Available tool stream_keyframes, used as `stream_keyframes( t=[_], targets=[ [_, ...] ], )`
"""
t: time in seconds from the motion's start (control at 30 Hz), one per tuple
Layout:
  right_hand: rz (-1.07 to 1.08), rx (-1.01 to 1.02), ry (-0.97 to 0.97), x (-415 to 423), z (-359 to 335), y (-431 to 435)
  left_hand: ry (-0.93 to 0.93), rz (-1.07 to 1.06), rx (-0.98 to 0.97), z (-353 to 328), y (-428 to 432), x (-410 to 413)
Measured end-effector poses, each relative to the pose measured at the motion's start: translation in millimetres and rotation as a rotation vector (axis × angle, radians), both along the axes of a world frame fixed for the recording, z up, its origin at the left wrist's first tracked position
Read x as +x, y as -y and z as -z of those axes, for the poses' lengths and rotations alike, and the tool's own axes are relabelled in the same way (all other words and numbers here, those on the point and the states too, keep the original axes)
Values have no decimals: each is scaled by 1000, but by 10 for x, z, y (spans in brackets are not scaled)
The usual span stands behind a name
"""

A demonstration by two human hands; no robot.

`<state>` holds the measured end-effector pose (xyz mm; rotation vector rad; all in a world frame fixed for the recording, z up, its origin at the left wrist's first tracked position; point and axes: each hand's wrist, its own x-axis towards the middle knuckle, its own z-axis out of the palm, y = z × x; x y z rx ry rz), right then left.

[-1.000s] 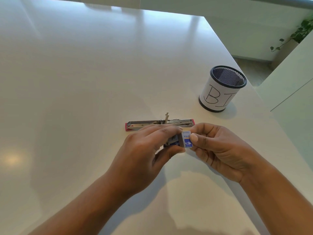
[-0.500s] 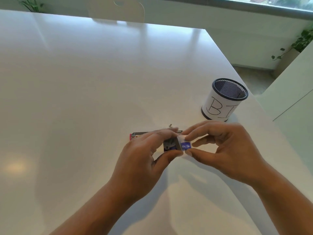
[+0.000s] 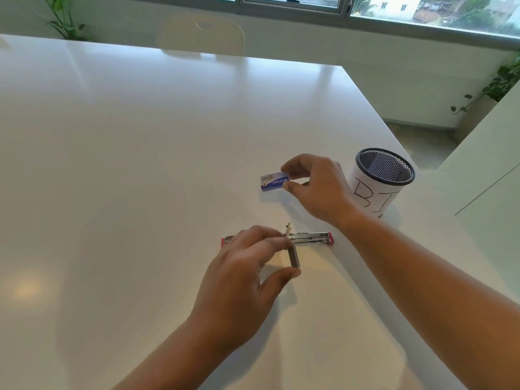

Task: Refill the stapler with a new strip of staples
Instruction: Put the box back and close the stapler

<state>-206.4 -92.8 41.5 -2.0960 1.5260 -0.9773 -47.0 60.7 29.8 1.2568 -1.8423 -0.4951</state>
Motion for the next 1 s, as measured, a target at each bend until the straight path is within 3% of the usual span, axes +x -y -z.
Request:
stream_keyframes(
  t=[0.5,0.7,0.83,1.0],
  targets=[
    [104,43,-227,42,51,-32,44,-9,48,-3,22,28],
    [100,-99,183,-37,-335,-800,-7,-50,39,-71,10,24],
    [-31,97,224,-141,-243,-1400,-6,-104,-24,-81,-29,11],
    [-35,237,316,-233,-176,-1497,201,-123,-135,-122,-22,-88]
  ],
)
